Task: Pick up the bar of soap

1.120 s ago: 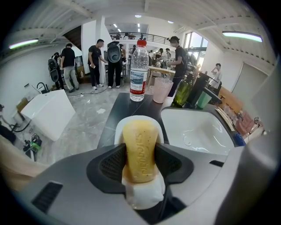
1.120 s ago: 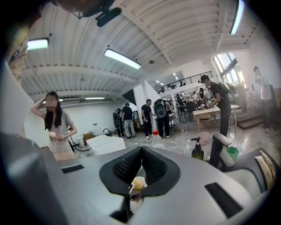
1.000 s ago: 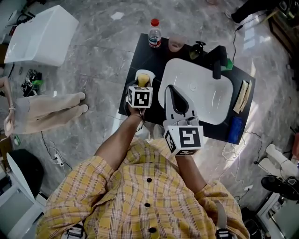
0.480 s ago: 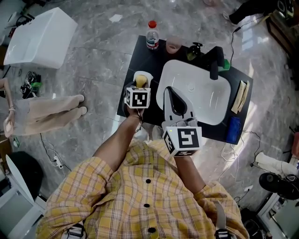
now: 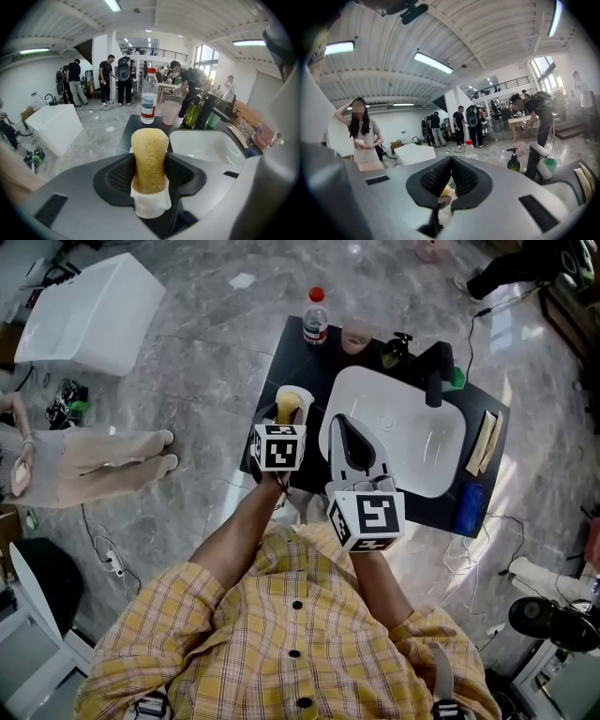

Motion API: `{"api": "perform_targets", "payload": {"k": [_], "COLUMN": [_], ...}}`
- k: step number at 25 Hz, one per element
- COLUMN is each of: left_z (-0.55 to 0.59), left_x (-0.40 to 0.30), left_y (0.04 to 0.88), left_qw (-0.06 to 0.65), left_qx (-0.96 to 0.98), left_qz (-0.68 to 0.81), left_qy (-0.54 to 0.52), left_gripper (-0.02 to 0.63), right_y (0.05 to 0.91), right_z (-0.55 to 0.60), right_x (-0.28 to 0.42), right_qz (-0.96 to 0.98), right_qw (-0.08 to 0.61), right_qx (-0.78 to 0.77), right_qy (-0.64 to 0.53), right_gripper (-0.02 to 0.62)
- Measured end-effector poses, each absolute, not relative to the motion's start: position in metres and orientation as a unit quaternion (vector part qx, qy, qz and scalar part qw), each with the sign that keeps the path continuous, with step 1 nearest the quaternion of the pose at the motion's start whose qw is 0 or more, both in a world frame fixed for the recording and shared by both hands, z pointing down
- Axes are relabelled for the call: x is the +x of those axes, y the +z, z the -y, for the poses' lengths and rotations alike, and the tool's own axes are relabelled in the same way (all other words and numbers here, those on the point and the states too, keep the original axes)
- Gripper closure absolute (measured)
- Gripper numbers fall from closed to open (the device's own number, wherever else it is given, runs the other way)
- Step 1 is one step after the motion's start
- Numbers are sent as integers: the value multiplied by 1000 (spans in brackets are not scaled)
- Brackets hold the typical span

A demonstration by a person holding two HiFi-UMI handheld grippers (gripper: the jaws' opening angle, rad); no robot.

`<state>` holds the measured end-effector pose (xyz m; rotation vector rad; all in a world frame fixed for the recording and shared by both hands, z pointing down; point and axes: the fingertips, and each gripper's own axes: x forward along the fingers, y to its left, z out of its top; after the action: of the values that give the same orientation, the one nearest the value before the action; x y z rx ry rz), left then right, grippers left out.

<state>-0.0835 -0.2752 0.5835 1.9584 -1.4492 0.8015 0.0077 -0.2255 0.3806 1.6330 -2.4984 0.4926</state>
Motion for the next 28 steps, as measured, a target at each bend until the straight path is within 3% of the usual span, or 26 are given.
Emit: {"api": "perform_targets", "payload": {"k": [13, 28], "left_z": [259, 221], "left_x": [-89, -85], "left_y": [433, 344], "left_qw": [166, 67], "left_qx": [792, 815], "left_qz": [564, 570], "left_qy": [166, 82], "left_gripper": [405, 405], "right_y": [367, 357], "right_z": [219, 207], "right_x": [-1, -8], "right_qz": [831, 837], "right_qw": [60, 59], "right_qx": [534, 529], "right_qy": [146, 126], "right_gripper": [577, 577]}}
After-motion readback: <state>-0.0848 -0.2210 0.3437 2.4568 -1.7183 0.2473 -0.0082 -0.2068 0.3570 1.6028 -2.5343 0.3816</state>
